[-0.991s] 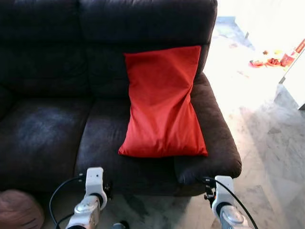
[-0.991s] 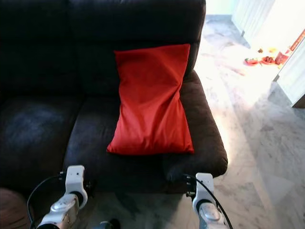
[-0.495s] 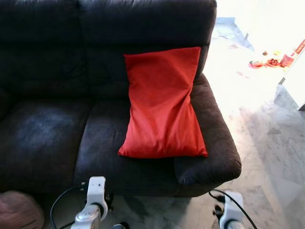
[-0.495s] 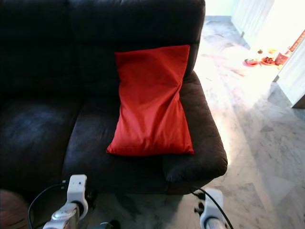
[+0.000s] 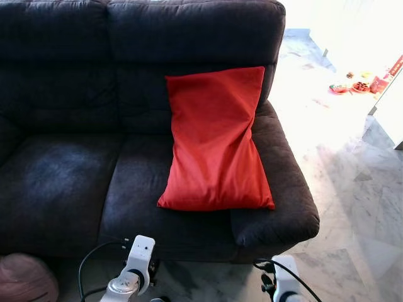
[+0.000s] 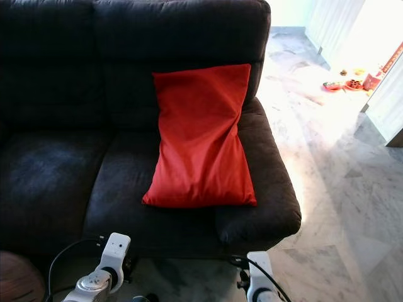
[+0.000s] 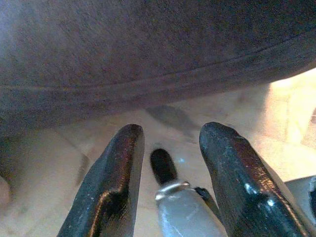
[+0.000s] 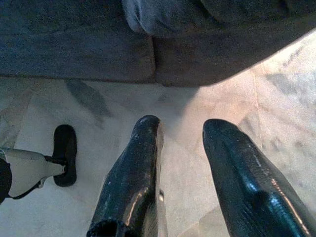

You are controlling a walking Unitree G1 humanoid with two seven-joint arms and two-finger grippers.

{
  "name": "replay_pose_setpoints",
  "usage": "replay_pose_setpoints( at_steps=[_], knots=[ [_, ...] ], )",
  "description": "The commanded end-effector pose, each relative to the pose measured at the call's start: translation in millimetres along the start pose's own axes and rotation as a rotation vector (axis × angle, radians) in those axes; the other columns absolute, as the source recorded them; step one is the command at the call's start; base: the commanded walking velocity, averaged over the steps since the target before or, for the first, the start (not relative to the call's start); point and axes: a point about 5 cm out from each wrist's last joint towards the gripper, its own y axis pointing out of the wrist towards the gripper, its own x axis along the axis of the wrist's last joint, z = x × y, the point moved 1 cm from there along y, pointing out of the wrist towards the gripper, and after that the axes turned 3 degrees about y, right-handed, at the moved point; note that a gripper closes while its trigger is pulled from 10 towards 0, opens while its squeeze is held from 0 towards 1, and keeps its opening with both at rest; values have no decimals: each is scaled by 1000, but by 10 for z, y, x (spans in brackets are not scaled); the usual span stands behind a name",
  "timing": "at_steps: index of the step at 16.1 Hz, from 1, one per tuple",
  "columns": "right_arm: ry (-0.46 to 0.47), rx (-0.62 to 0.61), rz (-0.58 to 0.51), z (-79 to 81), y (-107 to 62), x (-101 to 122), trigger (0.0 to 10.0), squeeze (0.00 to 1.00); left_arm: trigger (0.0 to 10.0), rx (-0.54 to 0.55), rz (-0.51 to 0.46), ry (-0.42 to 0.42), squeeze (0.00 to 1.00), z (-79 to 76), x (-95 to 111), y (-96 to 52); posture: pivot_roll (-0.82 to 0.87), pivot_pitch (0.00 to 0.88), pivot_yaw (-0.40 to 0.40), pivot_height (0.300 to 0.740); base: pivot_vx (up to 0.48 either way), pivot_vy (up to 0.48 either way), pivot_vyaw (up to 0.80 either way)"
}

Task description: Move the pillow to the sofa from floor

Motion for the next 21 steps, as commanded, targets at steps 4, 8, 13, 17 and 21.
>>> replay_pose_setpoints(
  at_steps=[4, 8, 13, 17, 21],
  knots=[
    [-33, 52, -112, 106, 33, 232, 10000, 0, 10000, 108, -30, -127, 0, 84, -8, -15, 66, 98, -52, 740, 0, 0, 0],
    [-5, 29, -150, 96, 45, 335, 10000, 0, 10000, 56, -51, 34, 0, 69, 85, 9, 71, 114, -56, 740, 0, 0, 0],
    [48, 20, -156, 91, 47, 342, 10000, 0, 10000, 131, -46, -131, 0, 165, 93, 11, 60, 120, -55, 740, 0, 0, 0],
    [61, 3, -127, 52, 36, 260, 10000, 0, 10000, 149, -12, -147, 0, 186, 24, -4, 64, 128, -56, 740, 0, 0, 0],
    [82, 0, -138, 59, 40, 284, 10000, 0, 10000, 167, -7, -157, 0, 250, -38, -35, 69, 137, -53, 740, 0, 0, 0]
  ],
)
